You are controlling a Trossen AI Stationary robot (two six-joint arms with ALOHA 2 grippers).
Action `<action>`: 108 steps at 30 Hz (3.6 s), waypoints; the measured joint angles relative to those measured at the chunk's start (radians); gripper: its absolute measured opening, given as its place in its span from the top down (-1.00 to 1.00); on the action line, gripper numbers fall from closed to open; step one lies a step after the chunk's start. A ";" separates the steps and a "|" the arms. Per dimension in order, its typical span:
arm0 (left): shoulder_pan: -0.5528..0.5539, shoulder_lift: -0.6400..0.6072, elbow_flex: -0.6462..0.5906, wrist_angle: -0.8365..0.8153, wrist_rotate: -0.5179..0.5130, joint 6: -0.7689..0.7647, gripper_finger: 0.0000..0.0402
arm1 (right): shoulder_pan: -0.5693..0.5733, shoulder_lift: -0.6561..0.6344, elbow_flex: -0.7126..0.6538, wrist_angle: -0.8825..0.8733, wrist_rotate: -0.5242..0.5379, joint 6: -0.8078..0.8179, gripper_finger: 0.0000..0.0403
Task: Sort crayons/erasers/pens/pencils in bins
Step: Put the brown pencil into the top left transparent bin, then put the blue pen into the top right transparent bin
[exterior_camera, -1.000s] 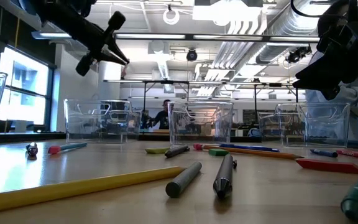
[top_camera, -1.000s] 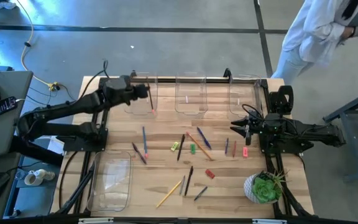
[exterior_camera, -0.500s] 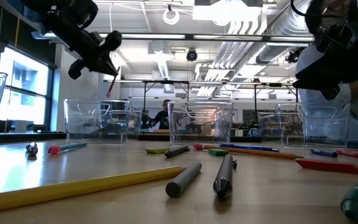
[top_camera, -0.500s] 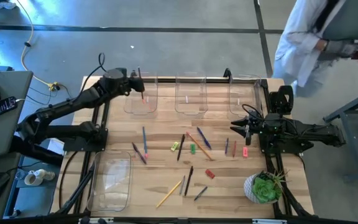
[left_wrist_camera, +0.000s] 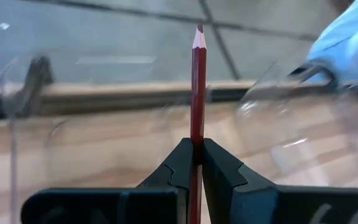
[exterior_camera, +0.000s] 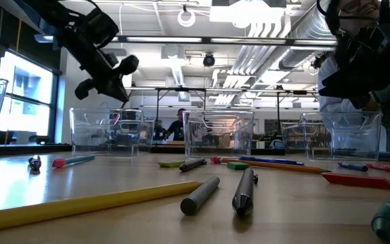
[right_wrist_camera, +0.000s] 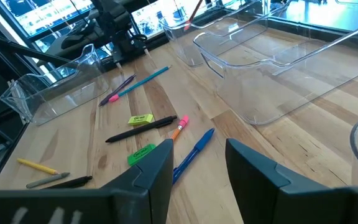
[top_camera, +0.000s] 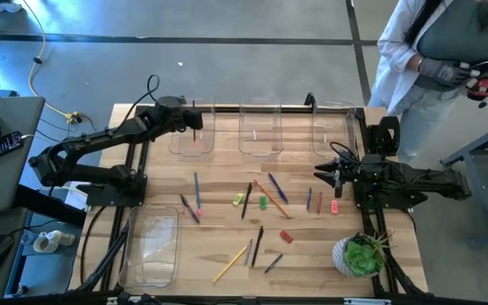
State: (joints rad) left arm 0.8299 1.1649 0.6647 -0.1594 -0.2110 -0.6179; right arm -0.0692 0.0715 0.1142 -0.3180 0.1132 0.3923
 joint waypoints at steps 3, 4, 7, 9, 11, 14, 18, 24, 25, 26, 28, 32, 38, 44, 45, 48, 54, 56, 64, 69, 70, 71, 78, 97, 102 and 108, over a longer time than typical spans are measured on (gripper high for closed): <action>-0.001 0.014 0.000 -0.048 0.000 0.037 0.94 | 0.000 0.000 0.000 0.000 0.000 0.000 0.31; -0.003 0.018 0.000 -0.051 -0.001 0.059 0.94 | 0.000 0.000 0.000 0.000 0.000 0.000 0.31; -0.012 0.024 0.000 -0.059 -0.010 0.116 0.94 | 0.000 0.000 0.000 0.000 0.000 0.000 0.31; -0.015 0.024 0.000 -0.058 -0.010 0.142 0.94 | 0.000 0.000 0.000 0.000 0.000 0.000 0.31; -0.018 0.024 0.000 -0.062 -0.008 0.169 0.94 | 0.000 0.000 0.000 0.000 0.000 0.000 0.31; -0.024 0.024 0.000 -0.082 -0.010 0.202 0.94 | 0.000 0.000 0.000 0.000 0.000 0.000 0.31; -0.027 0.024 0.000 -0.114 -0.010 0.211 0.94 | 0.000 0.000 0.000 0.000 0.000 0.000 0.31; -0.027 0.024 0.000 -0.139 -0.022 0.204 0.94 | 0.000 0.000 0.000 0.000 0.000 0.000 0.31; -0.027 0.024 0.000 -0.137 -0.023 0.203 0.94 | 0.000 0.000 0.000 0.000 0.000 0.000 0.31; -0.027 0.024 0.000 -0.137 -0.023 0.203 0.94 | 0.000 0.000 0.000 0.000 0.000 0.000 0.31; -0.027 0.025 0.000 -0.138 -0.024 0.203 0.94 | 0.000 0.000 0.000 0.000 0.000 0.000 0.31; -0.027 0.051 0.000 -0.137 -0.024 0.202 0.94 | 0.000 0.000 0.000 0.000 0.000 0.000 0.31; -0.038 0.122 0.000 -0.129 -0.025 0.195 0.94 | 0.000 0.000 0.000 0.000 0.000 0.000 0.31; -0.039 0.163 0.000 -0.128 -0.024 0.176 0.94 | 0.000 0.000 0.000 0.000 0.000 0.000 0.31; -0.039 0.166 0.000 -0.128 -0.024 0.176 0.94 | 0.000 0.000 0.000 0.000 0.000 0.000 0.31; -0.040 0.168 0.000 -0.128 -0.024 0.176 0.92 | 0.000 0.000 0.000 0.000 0.000 0.000 0.31; -0.039 0.168 0.000 -0.128 -0.024 0.176 0.77 | 0.000 0.000 0.000 0.000 0.000 0.000 0.31; -0.040 0.168 0.000 -0.128 -0.024 0.176 0.69 | 0.000 0.000 0.000 0.000 0.000 0.000 0.31; -0.038 0.168 0.030 -0.138 0.015 0.185 0.41 | 0.000 0.000 0.000 0.000 0.000 0.000 0.31; -0.038 0.168 0.105 -0.137 0.048 0.262 0.39 | 0.000 0.000 0.000 0.000 0.000 0.000 0.31; -0.038 0.168 0.125 -0.143 0.051 0.272 0.39 | 0.000 0.000 0.000 0.000 0.000 0.000 0.31; -0.038 0.168 0.146 -0.156 0.054 0.280 0.39 | 0.000 0.000 0.000 0.000 0.000 0.000 0.31; -0.039 0.167 0.313 -0.357 0.079 0.377 0.41 | 0.000 0.000 0.000 0.000 0.000 0.000 0.31; -0.180 0.103 0.455 -0.661 0.323 0.491 0.41 | 0.000 0.000 0.000 0.000 0.000 0.000 0.31; -0.282 0.103 0.451 -0.654 0.292 0.481 0.41 | 0.000 0.000 0.000 0.000 0.000 0.000 0.31; -0.410 0.104 0.381 -0.628 0.268 0.328 0.42 | 0.000 0.000 0.000 0.003 0.000 0.024 0.31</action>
State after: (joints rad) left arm 0.4198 1.2686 1.0460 -0.7874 0.0566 -0.2895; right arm -0.0692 0.0715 0.1143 -0.3151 0.1131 0.4161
